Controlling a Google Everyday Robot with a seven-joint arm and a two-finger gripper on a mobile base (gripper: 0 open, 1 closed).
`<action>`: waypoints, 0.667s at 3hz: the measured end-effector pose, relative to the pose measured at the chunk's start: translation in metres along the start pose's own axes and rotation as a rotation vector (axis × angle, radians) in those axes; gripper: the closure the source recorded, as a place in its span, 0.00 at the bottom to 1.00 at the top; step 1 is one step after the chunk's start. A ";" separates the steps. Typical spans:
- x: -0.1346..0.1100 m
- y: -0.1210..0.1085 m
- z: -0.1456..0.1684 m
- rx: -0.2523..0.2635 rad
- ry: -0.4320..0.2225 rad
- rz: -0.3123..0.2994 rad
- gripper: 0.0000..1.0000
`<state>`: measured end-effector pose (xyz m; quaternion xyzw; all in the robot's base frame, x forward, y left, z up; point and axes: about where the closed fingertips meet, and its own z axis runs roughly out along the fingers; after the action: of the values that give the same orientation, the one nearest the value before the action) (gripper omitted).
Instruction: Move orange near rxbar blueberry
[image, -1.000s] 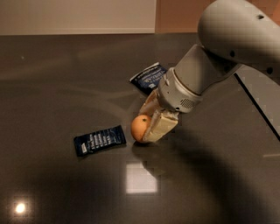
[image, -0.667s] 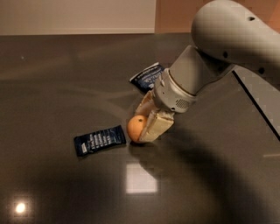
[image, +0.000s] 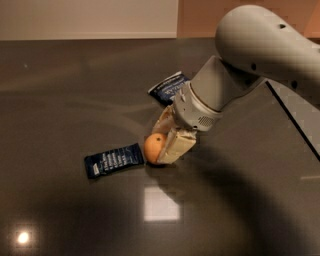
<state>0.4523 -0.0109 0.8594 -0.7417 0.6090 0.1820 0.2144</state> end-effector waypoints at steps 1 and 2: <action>-0.001 0.001 0.000 0.000 0.001 -0.003 0.36; -0.003 0.001 0.000 0.000 0.003 -0.005 0.13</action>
Offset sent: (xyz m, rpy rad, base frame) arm -0.0008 0.0009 0.0007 -0.0013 -0.0015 0.0020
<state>0.4504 -0.0090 0.8608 -0.7436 0.6073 0.1804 0.2141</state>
